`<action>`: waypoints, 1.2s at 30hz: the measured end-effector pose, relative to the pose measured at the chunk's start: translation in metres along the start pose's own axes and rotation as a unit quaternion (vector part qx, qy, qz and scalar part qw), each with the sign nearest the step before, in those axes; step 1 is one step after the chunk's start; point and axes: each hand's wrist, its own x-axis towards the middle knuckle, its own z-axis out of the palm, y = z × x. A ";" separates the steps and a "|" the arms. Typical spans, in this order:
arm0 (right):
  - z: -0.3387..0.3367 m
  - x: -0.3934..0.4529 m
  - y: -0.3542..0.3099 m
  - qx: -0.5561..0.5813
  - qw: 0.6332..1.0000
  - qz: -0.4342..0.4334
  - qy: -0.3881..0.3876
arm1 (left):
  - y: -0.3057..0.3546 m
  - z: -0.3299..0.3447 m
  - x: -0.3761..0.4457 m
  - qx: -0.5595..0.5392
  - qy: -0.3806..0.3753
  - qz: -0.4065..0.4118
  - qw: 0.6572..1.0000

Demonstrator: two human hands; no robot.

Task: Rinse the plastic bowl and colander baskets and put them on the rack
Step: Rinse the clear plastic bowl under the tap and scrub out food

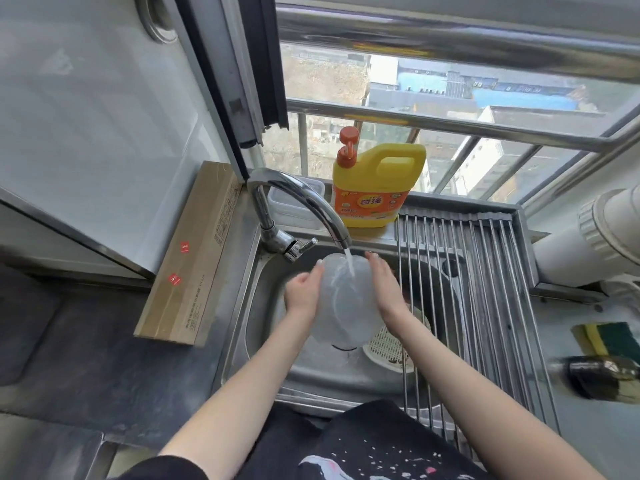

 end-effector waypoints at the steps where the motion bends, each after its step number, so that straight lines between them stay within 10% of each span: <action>1: 0.008 -0.002 -0.004 -0.057 0.997 -0.050 0.021 | 0.007 0.004 -0.004 0.056 0.012 0.048 0.997; 5: 0.029 -0.008 -0.020 -0.194 0.963 -0.151 0.115 | 0.024 0.019 -0.003 0.072 0.032 0.055 0.995; 13: 0.023 -0.014 -0.002 -0.288 0.892 -0.347 -0.011 | 0.017 0.029 0.002 -0.007 0.088 -0.027 0.996; 22: -0.014 -0.015 0.038 -0.459 0.641 -0.614 0.031 | 0.020 0.027 0.010 -0.222 0.053 -0.201 0.953; 25: -0.020 -0.023 0.041 -0.445 0.679 -0.583 0.031 | 0.024 0.023 0.006 -0.252 0.035 -0.207 0.945; 30: -0.003 -0.038 0.020 -0.233 0.896 -0.369 0.078 | 0.013 0.017 0.015 -0.259 -0.020 -0.172 0.950; 36: 0.008 -0.029 0.015 0.013 0.988 -0.119 0.101 | -0.005 0.002 0.020 -0.199 -0.071 -0.124 0.970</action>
